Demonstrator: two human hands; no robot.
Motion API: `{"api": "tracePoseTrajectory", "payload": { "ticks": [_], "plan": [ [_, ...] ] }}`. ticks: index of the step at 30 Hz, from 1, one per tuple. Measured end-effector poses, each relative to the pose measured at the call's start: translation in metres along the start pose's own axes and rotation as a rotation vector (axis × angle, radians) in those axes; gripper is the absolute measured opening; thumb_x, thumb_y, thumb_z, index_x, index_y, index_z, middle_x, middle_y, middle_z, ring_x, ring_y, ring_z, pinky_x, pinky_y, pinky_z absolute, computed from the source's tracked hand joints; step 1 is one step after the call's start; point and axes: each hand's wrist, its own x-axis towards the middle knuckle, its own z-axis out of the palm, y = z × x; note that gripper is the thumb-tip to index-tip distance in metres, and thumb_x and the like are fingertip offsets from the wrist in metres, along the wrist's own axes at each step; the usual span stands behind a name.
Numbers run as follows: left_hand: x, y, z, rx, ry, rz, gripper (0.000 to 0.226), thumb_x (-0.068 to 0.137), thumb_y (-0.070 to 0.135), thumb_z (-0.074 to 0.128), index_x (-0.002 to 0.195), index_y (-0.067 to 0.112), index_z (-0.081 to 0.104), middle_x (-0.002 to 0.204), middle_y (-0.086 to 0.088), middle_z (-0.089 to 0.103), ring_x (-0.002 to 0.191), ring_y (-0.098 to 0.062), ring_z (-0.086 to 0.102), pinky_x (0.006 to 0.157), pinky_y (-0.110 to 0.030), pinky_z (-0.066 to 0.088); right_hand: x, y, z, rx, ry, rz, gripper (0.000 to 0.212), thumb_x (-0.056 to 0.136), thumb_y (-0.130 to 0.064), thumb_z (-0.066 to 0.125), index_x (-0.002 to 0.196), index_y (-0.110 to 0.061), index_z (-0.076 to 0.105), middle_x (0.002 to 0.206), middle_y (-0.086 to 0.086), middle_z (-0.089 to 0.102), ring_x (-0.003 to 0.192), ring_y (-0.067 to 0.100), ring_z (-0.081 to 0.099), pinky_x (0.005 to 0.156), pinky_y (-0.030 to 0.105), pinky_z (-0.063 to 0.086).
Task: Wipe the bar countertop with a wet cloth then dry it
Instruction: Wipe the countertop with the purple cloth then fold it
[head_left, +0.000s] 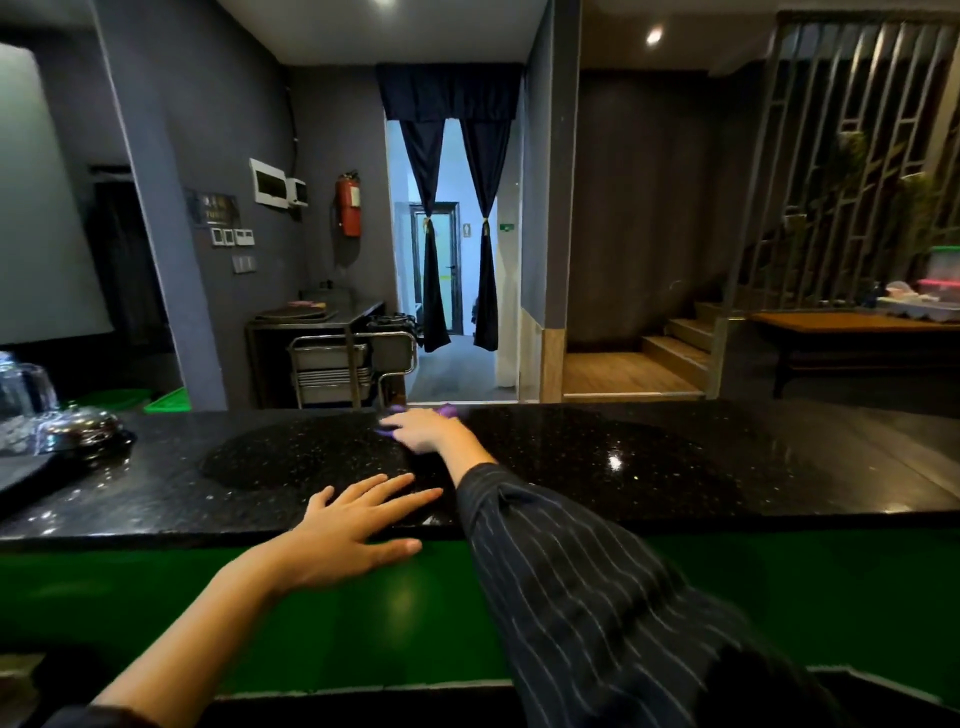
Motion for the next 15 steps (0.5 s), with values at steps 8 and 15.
{"api": "tracePoseTrajectory", "payload": {
  "ticks": [8, 15],
  "plan": [
    [-0.062, -0.074, 0.003, -0.110, 0.414, 0.005, 0.053, 0.078, 0.073, 0.035, 0.127, 0.074, 0.013, 0.150, 0.018, 0.025, 0.144, -0.005, 0.013, 0.118, -0.034, 0.015, -0.080, 0.055, -0.036, 0.292, -0.039, -0.102, 0.042, 0.094, -0.007, 0.053, 0.132, -0.024, 0.060, 0.142, 0.005, 0.052, 0.126, 0.028, 0.050, 0.102, 0.031, 0.035],
    [-0.083, -0.096, 0.020, 0.154, 0.231, -0.356, 0.074, 0.056, 0.085, 0.002, 0.127, 0.068, -0.014, 0.154, 0.018, 0.001, 0.146, -0.015, -0.004, 0.116, -0.046, -0.006, 0.002, 0.090, -0.041, 0.067, 0.059, 0.325, 0.066, 0.091, -0.018, 0.048, 0.152, -0.011, 0.025, 0.143, 0.009, 0.045, 0.129, 0.039, 0.042, 0.102, 0.046, 0.038]
  ]
}}
